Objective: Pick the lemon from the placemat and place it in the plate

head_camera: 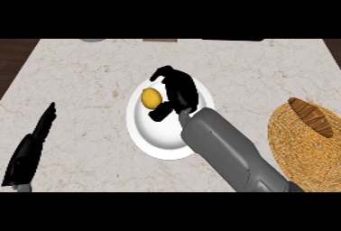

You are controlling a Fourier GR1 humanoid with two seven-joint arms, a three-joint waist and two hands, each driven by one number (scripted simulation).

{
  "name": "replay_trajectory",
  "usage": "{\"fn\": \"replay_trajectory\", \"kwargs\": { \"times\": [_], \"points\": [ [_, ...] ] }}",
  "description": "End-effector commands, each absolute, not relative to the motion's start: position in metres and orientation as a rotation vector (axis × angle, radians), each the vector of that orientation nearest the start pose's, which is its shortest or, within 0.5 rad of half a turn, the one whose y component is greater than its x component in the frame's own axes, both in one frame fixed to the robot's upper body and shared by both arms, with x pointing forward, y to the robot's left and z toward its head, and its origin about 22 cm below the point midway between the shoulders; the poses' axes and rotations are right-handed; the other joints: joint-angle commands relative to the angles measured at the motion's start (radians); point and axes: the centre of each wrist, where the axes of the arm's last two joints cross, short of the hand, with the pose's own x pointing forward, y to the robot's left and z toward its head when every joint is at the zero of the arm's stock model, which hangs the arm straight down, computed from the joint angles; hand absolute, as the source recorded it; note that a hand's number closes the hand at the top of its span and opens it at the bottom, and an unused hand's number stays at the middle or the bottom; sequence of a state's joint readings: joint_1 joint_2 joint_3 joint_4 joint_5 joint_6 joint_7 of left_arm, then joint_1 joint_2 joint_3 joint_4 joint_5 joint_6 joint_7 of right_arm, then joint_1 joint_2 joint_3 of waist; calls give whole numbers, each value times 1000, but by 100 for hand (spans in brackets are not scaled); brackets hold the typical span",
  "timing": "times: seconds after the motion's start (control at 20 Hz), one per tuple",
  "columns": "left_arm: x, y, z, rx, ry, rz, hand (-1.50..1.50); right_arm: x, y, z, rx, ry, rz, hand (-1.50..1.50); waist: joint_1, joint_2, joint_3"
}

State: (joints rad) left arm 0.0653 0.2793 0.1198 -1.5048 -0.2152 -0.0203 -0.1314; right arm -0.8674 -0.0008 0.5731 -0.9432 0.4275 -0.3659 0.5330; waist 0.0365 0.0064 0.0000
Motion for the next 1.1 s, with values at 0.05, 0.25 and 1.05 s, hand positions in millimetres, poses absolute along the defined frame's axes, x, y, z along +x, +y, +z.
{"fn": "replay_trajectory", "kwargs": {
  "times": [0.05, 0.25, 1.05],
  "points": [
    [221, 335, 9, 464, -1529, -317, 0, 366, -26, 73, -489, -1579, 678, -150, -7, -1, 1],
    [219, 354, 1, 464, -1504, -289, 0, 362, -33, 88, -459, -1681, 422, -150, -25, -5, 0],
    [221, 357, -5, 480, -1513, -276, 0, 342, -212, 65, -318, -1813, 21, -150, -44, -6, 0]
  ]
}}
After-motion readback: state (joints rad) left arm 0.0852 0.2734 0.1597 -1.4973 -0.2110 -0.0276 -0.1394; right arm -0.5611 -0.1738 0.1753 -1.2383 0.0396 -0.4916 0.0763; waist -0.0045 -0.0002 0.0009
